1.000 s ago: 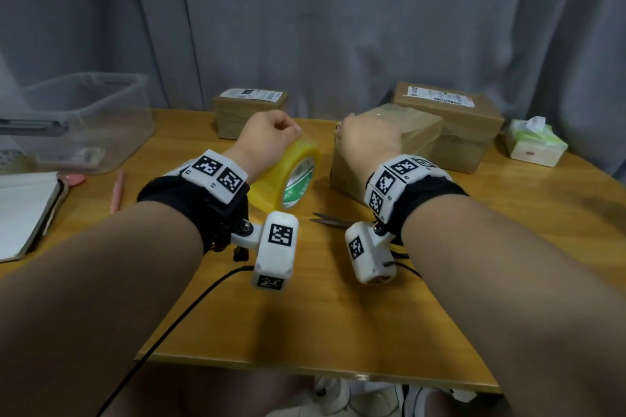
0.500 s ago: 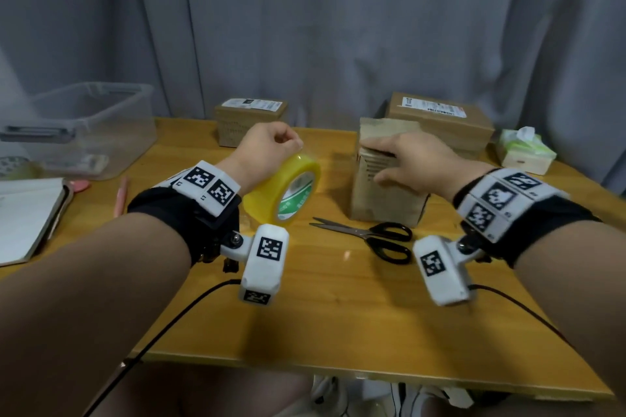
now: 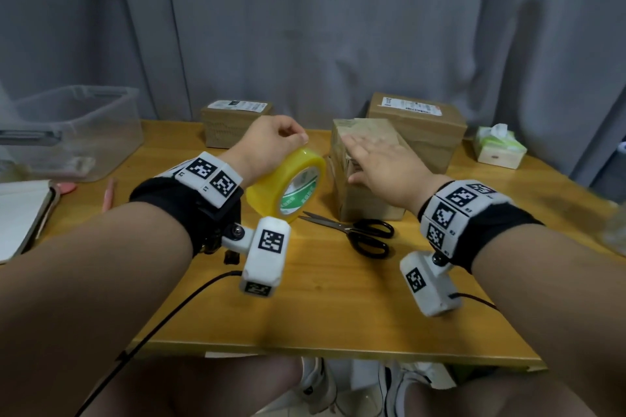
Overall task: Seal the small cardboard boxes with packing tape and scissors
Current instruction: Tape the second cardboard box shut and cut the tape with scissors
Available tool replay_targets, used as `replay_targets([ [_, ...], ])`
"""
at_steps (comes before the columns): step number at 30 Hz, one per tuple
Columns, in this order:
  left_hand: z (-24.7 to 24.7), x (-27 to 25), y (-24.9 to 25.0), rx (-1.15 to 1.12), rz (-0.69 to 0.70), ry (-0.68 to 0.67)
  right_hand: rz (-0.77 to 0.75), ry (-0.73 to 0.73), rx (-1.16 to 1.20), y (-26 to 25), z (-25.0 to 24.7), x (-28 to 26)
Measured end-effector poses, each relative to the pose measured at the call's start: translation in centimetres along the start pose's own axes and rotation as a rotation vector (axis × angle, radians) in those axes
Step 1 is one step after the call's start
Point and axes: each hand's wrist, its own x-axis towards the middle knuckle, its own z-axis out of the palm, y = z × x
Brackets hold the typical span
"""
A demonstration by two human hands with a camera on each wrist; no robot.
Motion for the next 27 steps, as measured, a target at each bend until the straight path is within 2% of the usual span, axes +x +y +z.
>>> replay_targets([
  [2, 0.1, 0.0, 0.3, -0.008, 0.007, 0.002, -0.036, -0.036, 0.026, 0.5, -0.2, -0.2],
  [4, -0.1, 0.0, 0.6, -0.007, 0.016, -0.004, -0.041, -0.026, 0.228, 0.5, -1.1, -0.3],
  [5, -0.2, -0.1, 0.7, -0.004, 0.024, -0.006, -0.018, 0.045, 0.411, 0.1, -1.7, -0.4],
  [7, -0.3, -0.2, 1.1, 0.007, 0.059, -0.001, 0.038, 0.302, 0.763, -0.9, -2.6, -0.1],
  [8, -0.4, -0.3, 1.3, 0.008, 0.079, 0.002, 0.055, 0.394, 0.849, -1.5, -3.1, 0.2],
  [9, -0.5, -0.4, 1.5, 0.009, 0.098, 0.001, 0.066, 0.415, 0.889, -2.1, -3.6, 0.4],
  [12, -0.7, -0.7, 2.2, 0.052, 0.148, -0.017, 0.096, 0.321, 0.923, -3.3, -4.5, 1.1],
  [14, -0.8, -0.7, 2.6, 0.077, 0.159, -0.025, 0.132, 0.343, 0.899, -3.6, -5.0, 1.7],
  [15, -1.0, -0.6, 2.8, 0.038, 0.129, -0.029, 0.157, 0.369, 0.846, -3.8, -5.3, 2.1],
  [19, -2.6, -0.2, 2.9, -0.222, -0.147, -0.097, 0.293, 0.502, 0.665, -3.8, -5.3, 3.0],
  [21, -3.3, -0.3, 2.3, -0.19, -0.225, -0.148, 0.372, 0.56, 0.673, -3.4, -4.8, 3.0],
  [23, -3.8, -0.4, 2.0, -0.178, -0.18, -0.137, 0.372, 0.603, 0.725, -3.3, -4.3, 2.8],
  [27, -4.3, -0.6, 2.7, -0.18, 0.044, -0.112, 0.334, 0.64, 0.832, -3.3, -4.3, 2.3],
])
